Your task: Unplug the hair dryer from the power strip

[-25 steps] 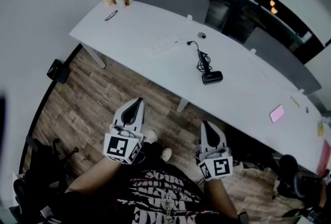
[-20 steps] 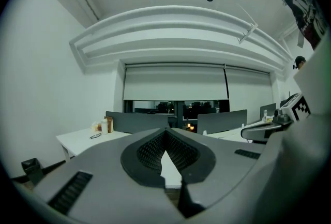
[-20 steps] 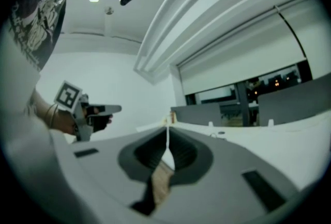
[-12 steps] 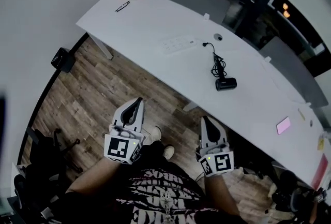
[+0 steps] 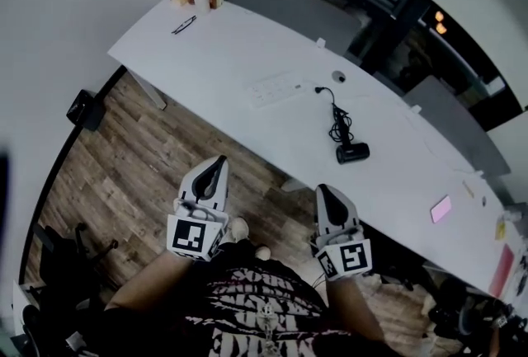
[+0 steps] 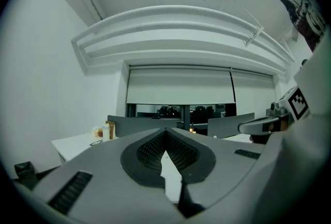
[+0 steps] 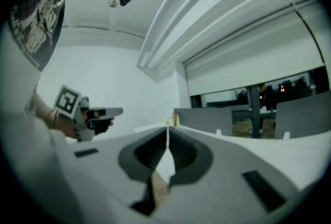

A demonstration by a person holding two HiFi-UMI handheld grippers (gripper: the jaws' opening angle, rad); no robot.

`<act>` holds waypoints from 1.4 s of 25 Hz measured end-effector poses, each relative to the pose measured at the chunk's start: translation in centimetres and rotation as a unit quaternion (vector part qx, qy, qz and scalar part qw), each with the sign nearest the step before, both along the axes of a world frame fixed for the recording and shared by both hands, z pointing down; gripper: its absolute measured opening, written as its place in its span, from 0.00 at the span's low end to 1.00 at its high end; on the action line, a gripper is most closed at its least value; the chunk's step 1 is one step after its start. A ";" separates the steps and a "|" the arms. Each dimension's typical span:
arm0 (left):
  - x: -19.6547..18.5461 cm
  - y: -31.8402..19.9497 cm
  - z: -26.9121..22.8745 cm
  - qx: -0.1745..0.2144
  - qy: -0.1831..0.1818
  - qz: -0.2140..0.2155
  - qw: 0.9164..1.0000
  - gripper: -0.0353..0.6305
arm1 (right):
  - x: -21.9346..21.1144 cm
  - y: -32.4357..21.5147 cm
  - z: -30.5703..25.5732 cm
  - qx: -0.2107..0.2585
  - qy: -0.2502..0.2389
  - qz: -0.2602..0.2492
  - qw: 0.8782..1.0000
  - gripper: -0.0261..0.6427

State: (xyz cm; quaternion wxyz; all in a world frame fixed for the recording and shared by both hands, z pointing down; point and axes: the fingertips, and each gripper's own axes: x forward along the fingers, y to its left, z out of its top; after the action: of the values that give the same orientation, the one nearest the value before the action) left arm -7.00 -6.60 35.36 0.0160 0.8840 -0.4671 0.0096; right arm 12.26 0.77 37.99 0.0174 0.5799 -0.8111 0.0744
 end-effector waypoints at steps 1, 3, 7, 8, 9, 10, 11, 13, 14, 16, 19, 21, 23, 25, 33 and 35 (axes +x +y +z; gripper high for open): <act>-0.2 -0.6 -0.1 0.003 0.004 -0.001 1.000 0.09 | -0.2 -0.5 -0.1 -0.001 0.005 0.000 1.000 0.09; -0.6 -1.8 -0.3 0.005 0.012 -0.002 1.000 0.09 | -0.6 -1.5 -0.3 -0.001 0.009 -0.002 1.000 0.09; -1.1 -3.6 -0.8 0.010 0.024 0.000 1.000 0.09 | -1.4 -3.6 -1.0 0.006 -0.003 -0.004 1.000 0.09; -1.4 -3.8 -0.8 0.012 0.023 0.000 1.000 0.09 | -1.6 -4.0 -1.0 0.006 -0.003 -0.005 1.000 0.09; -1.6 -3.9 -0.7 0.011 0.021 -0.002 1.000 0.09 | -1.9 -4.3 -1.0 0.006 -0.003 -0.007 1.000 0.09; -1.9 -4.1 -0.5 0.007 0.020 -0.005 1.000 0.09 | -2.2 -4.6 -1.0 0.006 -0.002 -0.009 1.000 0.09; -2.1 -4.2 -0.3 -0.001 0.023 -0.008 1.000 0.09 | -2.3 -4.8 -1.0 0.006 -0.002 -0.011 1.000 0.09; -2.3 -4.5 0.3 -0.014 0.026 -0.010 1.000 0.09 | -2.3 -5.2 -1.1 0.005 -0.003 -0.010 1.000 0.09; -2.3 -4.7 0.6 -0.018 0.021 -0.009 1.000 0.09 | -2.1 -5.3 -1.0 0.003 -0.004 -0.008 1.000 0.09; -2.1 -5.1 1.4 -0.026 0.007 -0.008 1.000 0.09 | -1.5 -5.6 -0.5 -0.003 -0.008 -0.004 1.000 0.09; -1.2 -5.8 2.5 -0.041 0.007 -0.005 0.999 0.09 | -0.4 -6.3 0.6 -0.015 -0.015 0.003 1.000 0.09; -0.5 -6.6 3.1 -0.047 0.008 -0.004 0.999 0.09 | 0.4 -7.0 1.1 -0.018 -0.019 0.006 1.000 0.09; 0.2 -7.5 3.1 -0.047 0.008 -0.006 0.999 0.09 | 1.0 -7.8 1.1 -0.017 -0.023 0.003 1.000 0.09; 1.0 -8.3 2.7 -0.044 0.009 -0.003 0.999 0.09 | 1.6 -8.8 0.7 -0.014 -0.026 0.000 1.000 0.09; 2.4 -11.1 3.1 -0.053 0.014 -0.014 0.998 0.09 | 2.7 -11.7 1.3 -0.024 -0.025 -0.012 0.999 0.09; 2.8 -11.5 3.8 -0.061 0.012 -0.013 0.998 0.09 | 3.1 -12.2 1.6 -0.028 -0.027 -0.012 0.999 0.09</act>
State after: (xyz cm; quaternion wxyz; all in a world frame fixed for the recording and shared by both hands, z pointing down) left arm -4.21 -18.09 39.12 0.0757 0.8751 -0.4773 0.0275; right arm 15.39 -11.44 39.62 0.0131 0.5669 -0.8160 0.1122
